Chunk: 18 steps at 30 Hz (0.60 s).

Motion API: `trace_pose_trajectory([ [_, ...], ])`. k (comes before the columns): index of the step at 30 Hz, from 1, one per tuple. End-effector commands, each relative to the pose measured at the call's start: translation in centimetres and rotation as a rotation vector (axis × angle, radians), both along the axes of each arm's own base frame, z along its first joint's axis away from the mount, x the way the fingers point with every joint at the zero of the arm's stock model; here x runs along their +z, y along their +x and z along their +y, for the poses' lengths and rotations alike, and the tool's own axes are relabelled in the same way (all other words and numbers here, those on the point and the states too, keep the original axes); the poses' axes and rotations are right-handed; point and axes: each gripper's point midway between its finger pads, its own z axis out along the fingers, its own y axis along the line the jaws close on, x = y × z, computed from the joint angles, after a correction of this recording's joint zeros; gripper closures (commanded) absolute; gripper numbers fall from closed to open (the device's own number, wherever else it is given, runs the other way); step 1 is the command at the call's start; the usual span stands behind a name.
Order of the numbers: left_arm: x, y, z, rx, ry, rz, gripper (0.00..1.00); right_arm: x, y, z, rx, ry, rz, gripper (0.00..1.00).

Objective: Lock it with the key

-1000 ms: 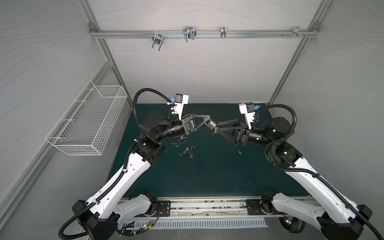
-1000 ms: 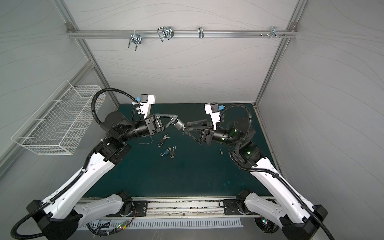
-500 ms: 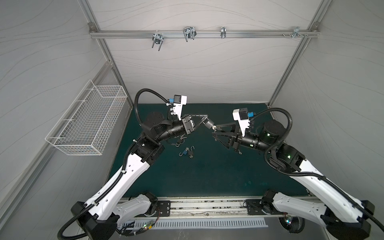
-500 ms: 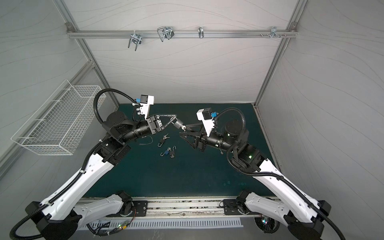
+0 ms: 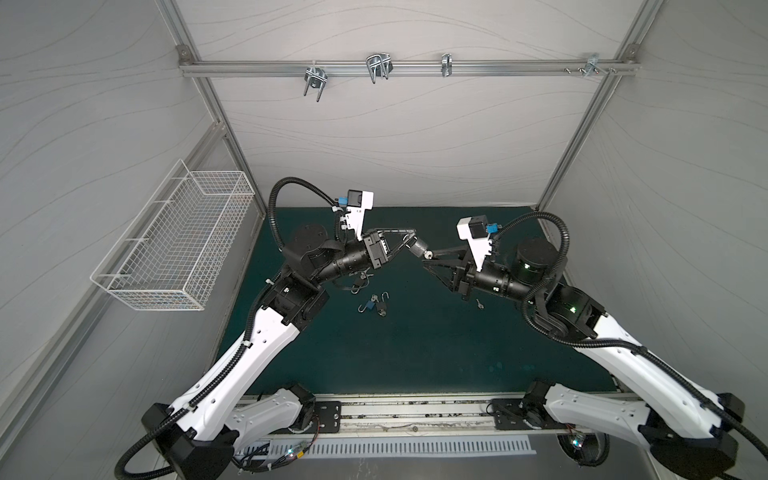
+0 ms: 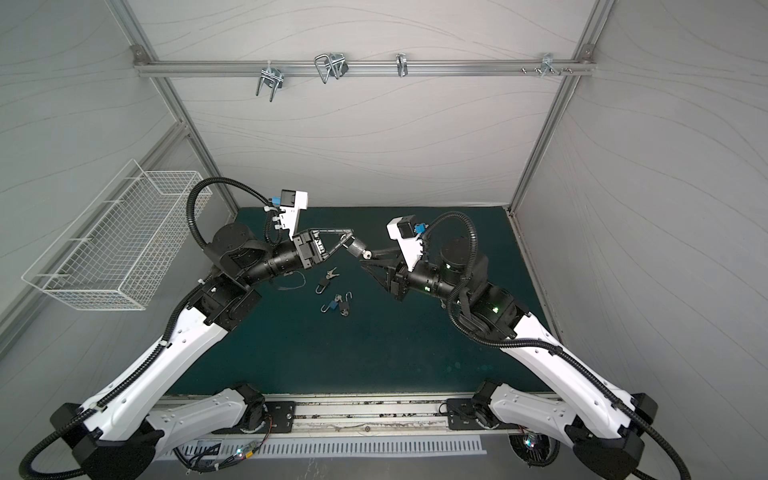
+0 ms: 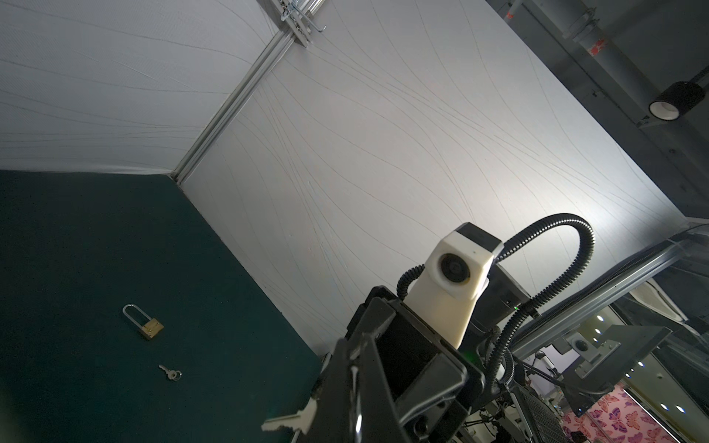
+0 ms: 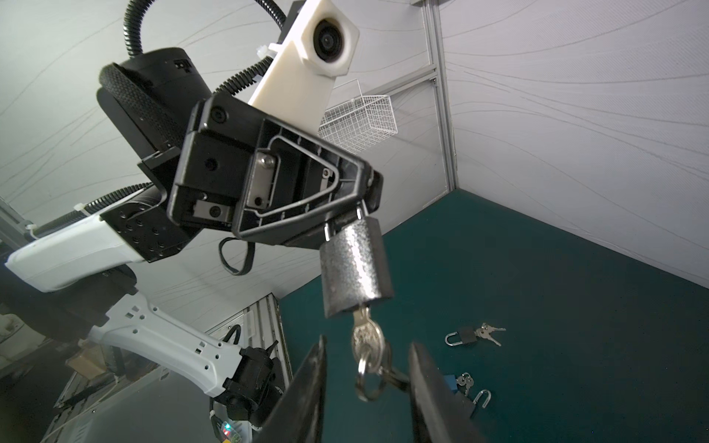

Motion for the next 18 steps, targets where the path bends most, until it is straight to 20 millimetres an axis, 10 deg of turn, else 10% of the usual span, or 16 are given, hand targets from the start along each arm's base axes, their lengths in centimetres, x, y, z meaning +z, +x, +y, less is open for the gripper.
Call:
trace_pose_trajectory([
  [1, 2.71, -0.90, 0.65, 0.006, -0.045, -0.094, 1.00, 0.67, -0.06, -0.33, -0.017, -0.001, -0.019, 0.69],
  [18, 2.47, -0.97, 0.88, 0.020, -0.028, -0.095, 1.00, 0.32, 0.07, -1.16, -0.055, -0.012, -0.018, 0.99],
])
